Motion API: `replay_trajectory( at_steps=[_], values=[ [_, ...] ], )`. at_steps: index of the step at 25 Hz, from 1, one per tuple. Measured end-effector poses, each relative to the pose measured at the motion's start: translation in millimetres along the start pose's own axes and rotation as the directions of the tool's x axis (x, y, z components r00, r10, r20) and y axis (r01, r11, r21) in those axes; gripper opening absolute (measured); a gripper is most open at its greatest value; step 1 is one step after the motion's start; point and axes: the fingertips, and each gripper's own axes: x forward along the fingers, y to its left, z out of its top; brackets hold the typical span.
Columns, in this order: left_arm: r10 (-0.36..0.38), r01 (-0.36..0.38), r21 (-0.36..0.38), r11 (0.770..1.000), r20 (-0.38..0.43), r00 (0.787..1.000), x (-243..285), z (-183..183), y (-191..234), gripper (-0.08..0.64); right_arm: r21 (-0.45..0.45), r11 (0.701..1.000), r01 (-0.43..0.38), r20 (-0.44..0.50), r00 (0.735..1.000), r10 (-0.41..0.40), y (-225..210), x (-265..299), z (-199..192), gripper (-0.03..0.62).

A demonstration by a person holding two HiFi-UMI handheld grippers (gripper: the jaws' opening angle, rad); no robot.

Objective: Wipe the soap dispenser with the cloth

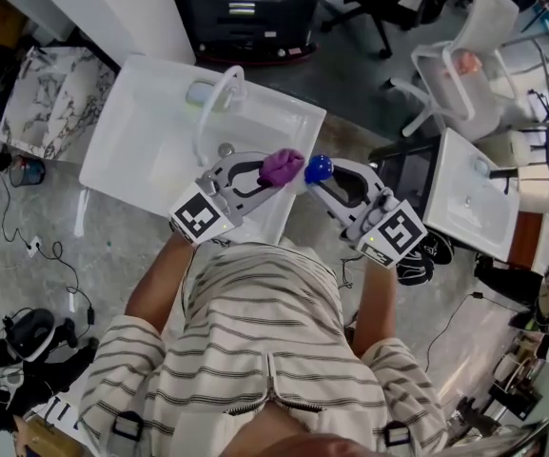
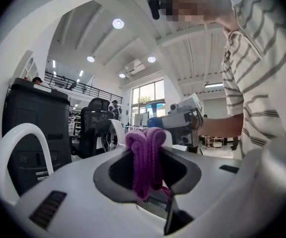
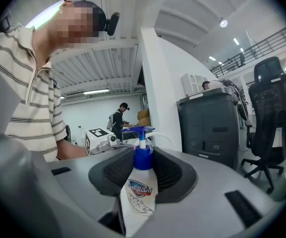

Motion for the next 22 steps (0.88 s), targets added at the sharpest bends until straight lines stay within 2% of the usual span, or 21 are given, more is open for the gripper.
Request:
replay_trajectory(
  at_steps=[6,14,22],
  values=[
    [-0.073,0.073,0.025,0.997,-0.001,0.997,1.7,3.5,-4.1,0.120,-0.003,0.996,-0.086,0.021,0.996,0.086,13.0,-1.9,3.8,0.133],
    [-0.133,0.133,0.010,0.991,-0.001,0.991,6.2,3.4,-10.2,0.120,0.004,0.986,-0.170,0.045,0.985,0.169,27.7,-4.6,9.9,0.133],
    [-0.229,0.228,-0.020,0.973,-0.025,0.973,9.6,-10.1,-18.0,0.120,0.037,0.965,-0.259,0.080,0.963,0.256,40.6,-6.0,11.8,0.133]
  ],
)
